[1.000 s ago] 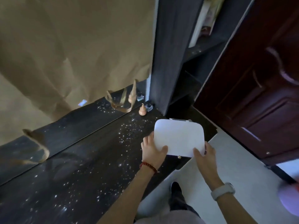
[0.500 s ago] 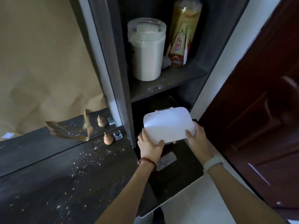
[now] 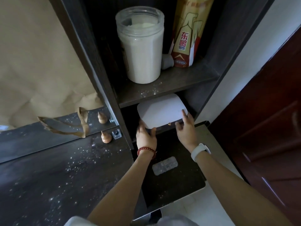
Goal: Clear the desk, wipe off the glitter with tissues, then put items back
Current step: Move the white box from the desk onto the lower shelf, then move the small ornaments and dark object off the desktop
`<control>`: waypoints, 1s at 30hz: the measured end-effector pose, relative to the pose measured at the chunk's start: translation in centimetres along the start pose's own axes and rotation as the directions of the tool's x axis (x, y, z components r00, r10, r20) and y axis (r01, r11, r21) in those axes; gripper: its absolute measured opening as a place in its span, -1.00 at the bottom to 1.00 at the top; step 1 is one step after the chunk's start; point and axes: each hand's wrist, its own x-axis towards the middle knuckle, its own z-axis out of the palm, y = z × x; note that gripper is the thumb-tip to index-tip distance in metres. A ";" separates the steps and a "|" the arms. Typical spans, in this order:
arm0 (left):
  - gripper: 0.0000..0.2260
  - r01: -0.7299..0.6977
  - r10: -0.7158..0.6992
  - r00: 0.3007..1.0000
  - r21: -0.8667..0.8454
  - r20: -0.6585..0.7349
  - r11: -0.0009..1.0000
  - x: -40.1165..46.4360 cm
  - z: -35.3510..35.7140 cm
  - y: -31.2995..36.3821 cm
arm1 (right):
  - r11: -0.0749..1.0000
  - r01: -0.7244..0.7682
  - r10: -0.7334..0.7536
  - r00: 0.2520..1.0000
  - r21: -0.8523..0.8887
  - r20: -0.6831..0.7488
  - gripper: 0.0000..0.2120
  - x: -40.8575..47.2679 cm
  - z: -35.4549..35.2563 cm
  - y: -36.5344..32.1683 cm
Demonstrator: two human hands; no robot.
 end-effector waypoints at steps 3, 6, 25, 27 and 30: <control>-0.43 -0.068 0.070 0.997 0.065 -0.038 0.996 -1.0 -0.1 -0.1 | 1.000 0.023 -0.022 0.999 -0.005 0.030 -0.42 -0.5 -0.2 0.1; -0.43 -0.166 0.173 0.984 0.133 -0.044 0.977 -4.0 -0.2 -2.2 | 0.997 0.076 -0.077 0.994 -0.011 -0.076 -0.43 -3.2 0.3 1.5; -0.31 -0.143 0.092 0.990 0.760 0.109 0.635 -6.8 -1.1 -16.8 | 0.643 0.403 0.130 0.780 -0.651 0.612 -0.36 -7.8 13.2 14.2; -0.31 -0.161 0.118 0.987 0.769 0.112 0.618 -6.8 -1.2 -17.1 | 0.584 0.474 0.054 0.787 -0.659 0.615 -0.47 -7.6 13.0 14.0; -0.32 -0.160 0.111 0.987 0.754 0.115 0.638 -6.8 -1.2 -17.2 | 0.605 0.461 0.051 0.791 -0.649 0.609 -0.48 -7.9 12.2 13.7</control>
